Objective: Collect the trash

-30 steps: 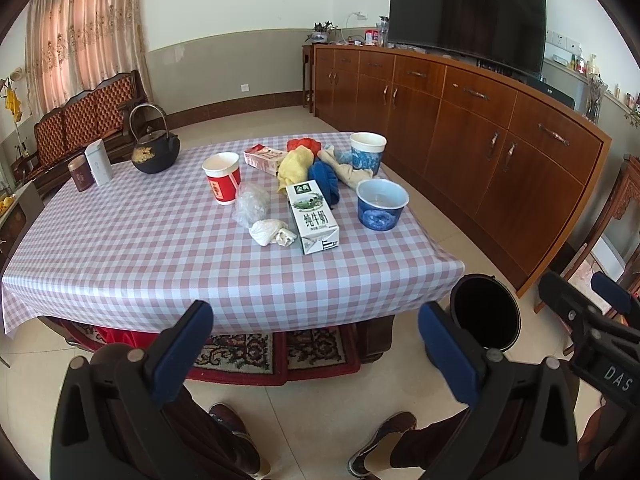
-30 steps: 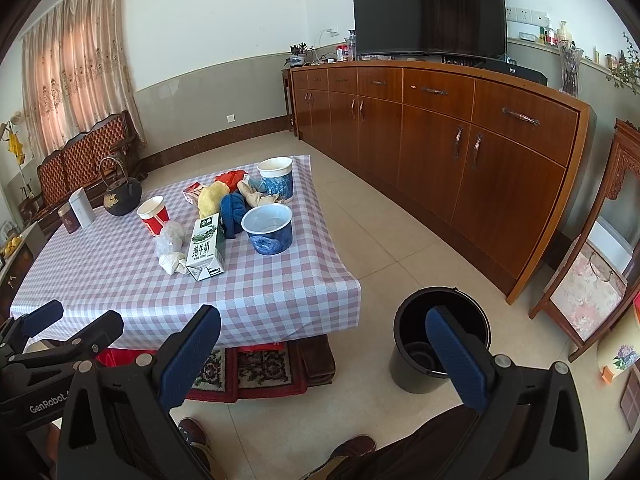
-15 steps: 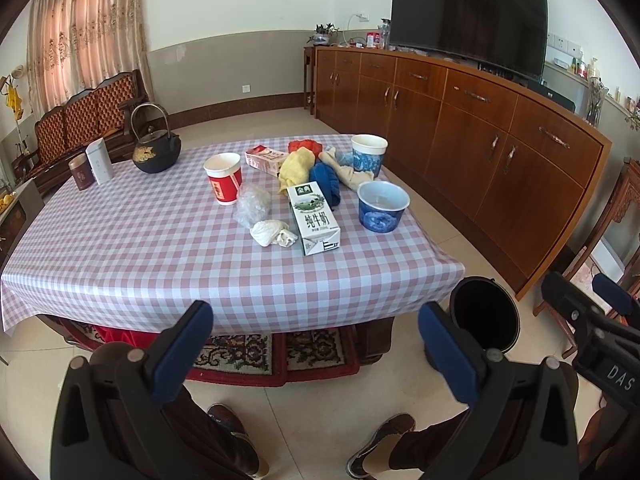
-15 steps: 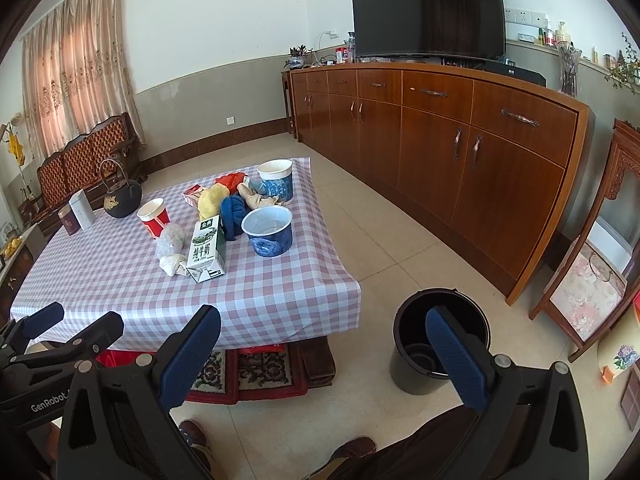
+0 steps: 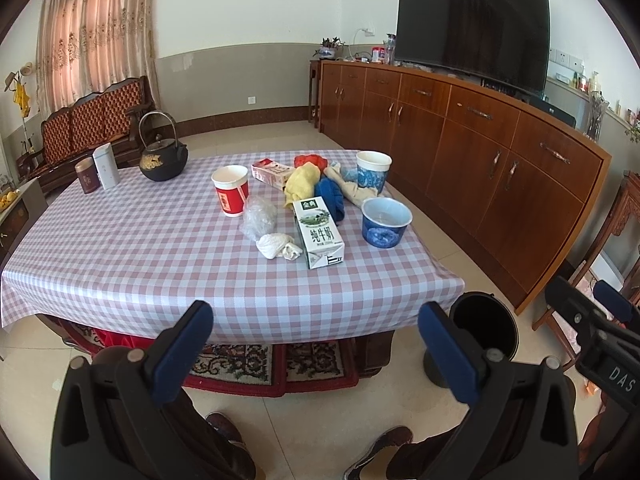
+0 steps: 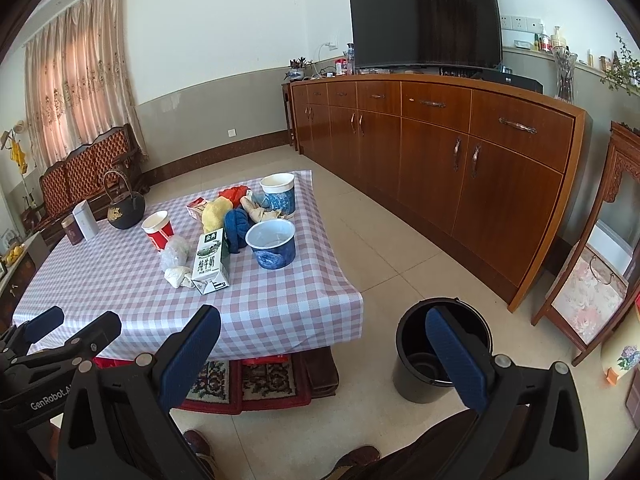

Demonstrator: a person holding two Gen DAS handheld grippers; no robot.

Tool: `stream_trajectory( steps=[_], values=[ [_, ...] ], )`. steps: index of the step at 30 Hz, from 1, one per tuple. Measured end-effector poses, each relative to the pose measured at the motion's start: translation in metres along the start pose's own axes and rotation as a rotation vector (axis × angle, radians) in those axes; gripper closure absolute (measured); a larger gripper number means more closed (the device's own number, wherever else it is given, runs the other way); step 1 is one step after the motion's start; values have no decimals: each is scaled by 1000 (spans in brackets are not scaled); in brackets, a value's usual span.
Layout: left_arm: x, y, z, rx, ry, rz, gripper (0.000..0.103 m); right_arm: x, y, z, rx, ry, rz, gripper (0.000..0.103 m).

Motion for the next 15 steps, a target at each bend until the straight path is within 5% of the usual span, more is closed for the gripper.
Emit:
stream_trajectory(
  steps=[15],
  values=[
    [-4,2,0,-5,2,24,0,-3,3,-1,0,-2,13,0]
  ],
)
Point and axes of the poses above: each gripper's, at about its wrist camera, not at the fingertips, and x roughly the way its jaws point, z to its right, y to its top, the point moved 8 cm from there along x, roughly the way its jaws point, and after that the axes turned 4 degrees about -y, right-handed, at the moved point
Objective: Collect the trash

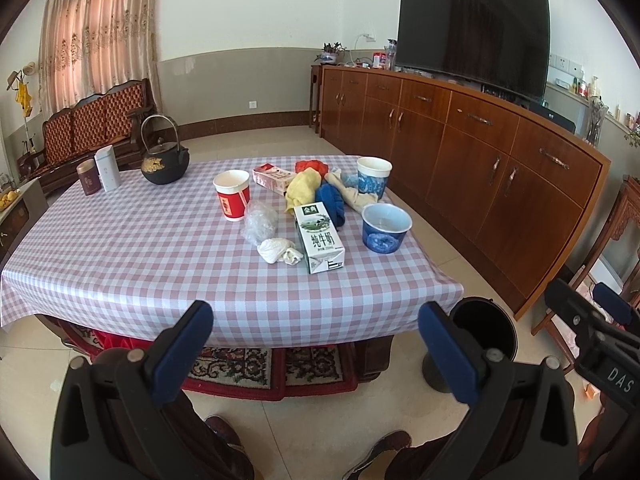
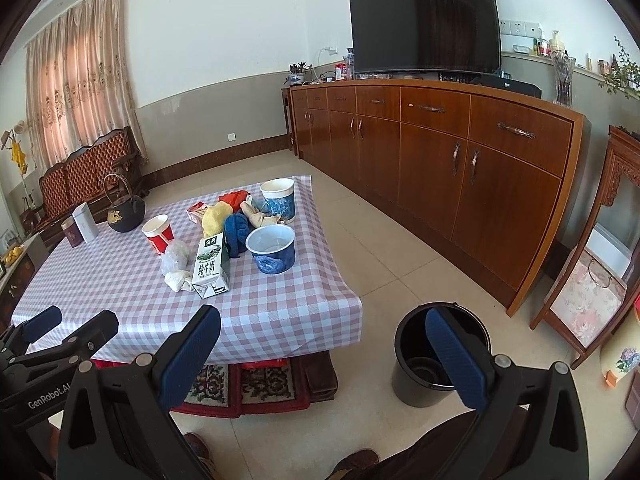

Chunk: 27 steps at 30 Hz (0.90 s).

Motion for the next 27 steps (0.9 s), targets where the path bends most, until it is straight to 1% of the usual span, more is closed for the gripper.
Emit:
stream_trajectory(
  steps=[27],
  values=[
    [3,-5,-5,-7,4,-6,0,4,-3,-3,-6,0,-10,0]
  ],
)
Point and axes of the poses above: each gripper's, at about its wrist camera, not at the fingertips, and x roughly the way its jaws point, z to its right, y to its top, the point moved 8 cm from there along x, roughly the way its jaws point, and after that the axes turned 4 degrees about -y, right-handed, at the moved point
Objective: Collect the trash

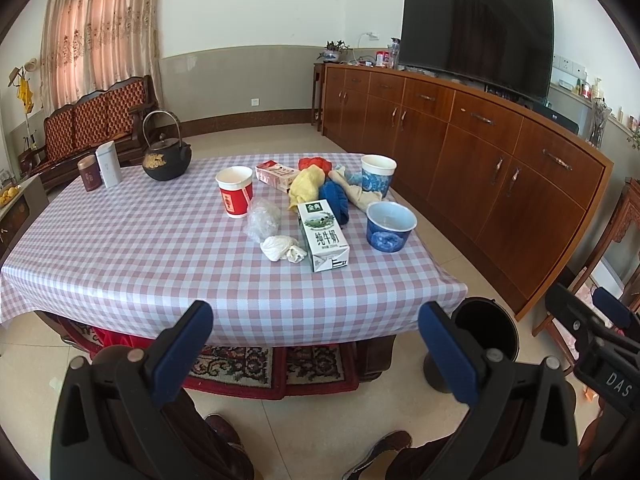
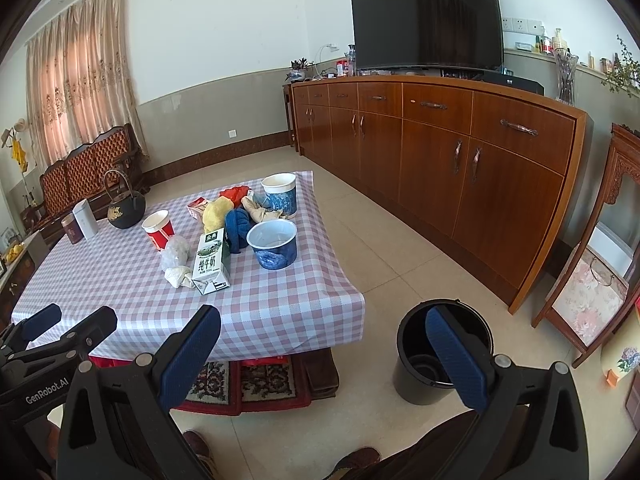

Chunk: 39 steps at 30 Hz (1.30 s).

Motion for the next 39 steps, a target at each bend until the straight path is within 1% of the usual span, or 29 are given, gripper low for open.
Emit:
stream_trajectory(
  steps=[6,15,26,39],
  values=[
    [7,3,-11,-18,5,-4,0,6,-2,0,-1,-3,-7,0],
    [27,8,-34,-45,37,-10,0,29,-4,-4,-1,15,-26,0],
    [57,19,-53,-77,29,-25,0,68,2,-26,-20,52,-65,0],
    [99,36,-73,-94,40,-48,1,116,15,-52,-46,75,-111,0]
  ],
)
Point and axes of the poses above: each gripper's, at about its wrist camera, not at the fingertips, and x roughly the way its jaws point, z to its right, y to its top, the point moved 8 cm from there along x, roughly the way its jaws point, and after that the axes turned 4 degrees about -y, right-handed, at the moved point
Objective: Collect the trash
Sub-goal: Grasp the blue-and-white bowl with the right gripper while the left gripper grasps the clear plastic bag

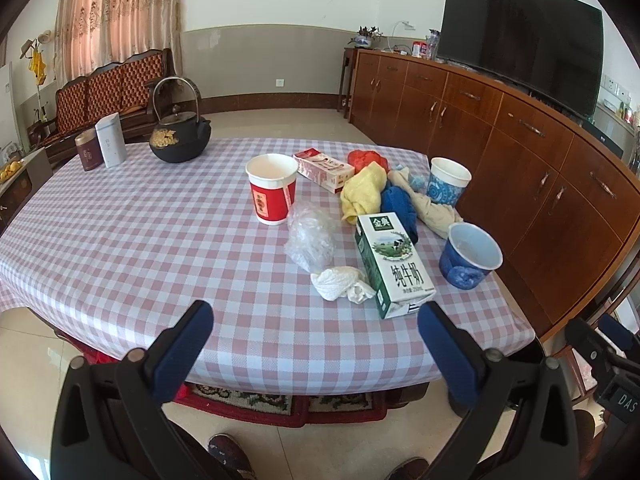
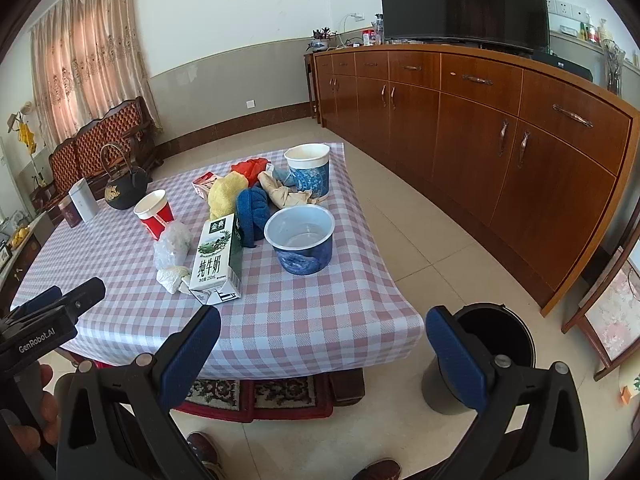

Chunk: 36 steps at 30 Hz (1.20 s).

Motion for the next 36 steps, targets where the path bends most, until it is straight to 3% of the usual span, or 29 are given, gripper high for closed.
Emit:
stream_trajectory(
  steps=[8,26,36],
  values=[
    [39,14,-7,10,-3,-39,8,43,14,-14,-11,6,-30,0],
    [119,33,-17,5,14,-102,8,155,49,-32,-36,12,-108,0],
    [143,31,-22,-4,-5,-137,23,181,46,-36,-58,1,-134,0]
  ],
)
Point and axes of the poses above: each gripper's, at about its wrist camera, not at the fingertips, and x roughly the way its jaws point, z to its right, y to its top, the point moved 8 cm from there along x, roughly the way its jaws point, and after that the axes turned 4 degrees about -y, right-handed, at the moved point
